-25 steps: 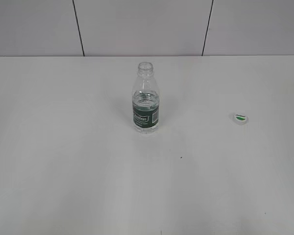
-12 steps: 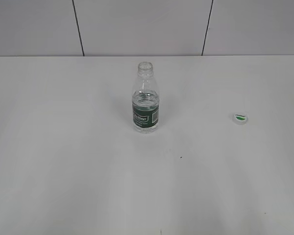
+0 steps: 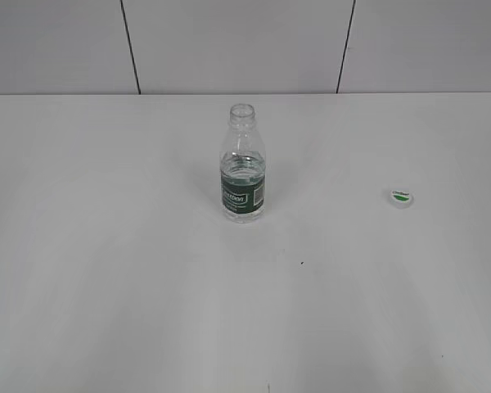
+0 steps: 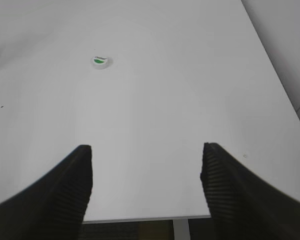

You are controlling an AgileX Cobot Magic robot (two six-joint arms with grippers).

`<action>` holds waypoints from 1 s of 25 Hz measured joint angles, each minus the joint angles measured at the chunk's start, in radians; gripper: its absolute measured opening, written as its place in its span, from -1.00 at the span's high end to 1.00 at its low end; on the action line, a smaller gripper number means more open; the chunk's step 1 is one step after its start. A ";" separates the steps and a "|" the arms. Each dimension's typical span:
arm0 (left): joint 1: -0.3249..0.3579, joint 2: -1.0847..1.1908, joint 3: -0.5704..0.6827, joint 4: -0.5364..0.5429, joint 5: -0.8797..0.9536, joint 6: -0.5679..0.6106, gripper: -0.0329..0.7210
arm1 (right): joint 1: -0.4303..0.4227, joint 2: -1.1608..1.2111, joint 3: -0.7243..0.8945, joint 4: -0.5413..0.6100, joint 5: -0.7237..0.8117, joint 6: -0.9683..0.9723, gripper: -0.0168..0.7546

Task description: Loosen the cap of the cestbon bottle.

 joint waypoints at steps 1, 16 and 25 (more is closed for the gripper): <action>0.014 0.000 0.000 0.000 -0.001 0.000 0.16 | -0.014 0.000 0.000 0.000 0.000 0.000 -0.39; 0.165 0.000 0.000 -0.069 -0.004 0.114 0.22 | -0.035 0.000 0.000 0.000 0.000 0.000 -0.39; 0.165 0.000 0.000 -0.096 -0.007 0.150 0.23 | -0.035 0.000 0.000 0.000 0.000 0.000 -0.39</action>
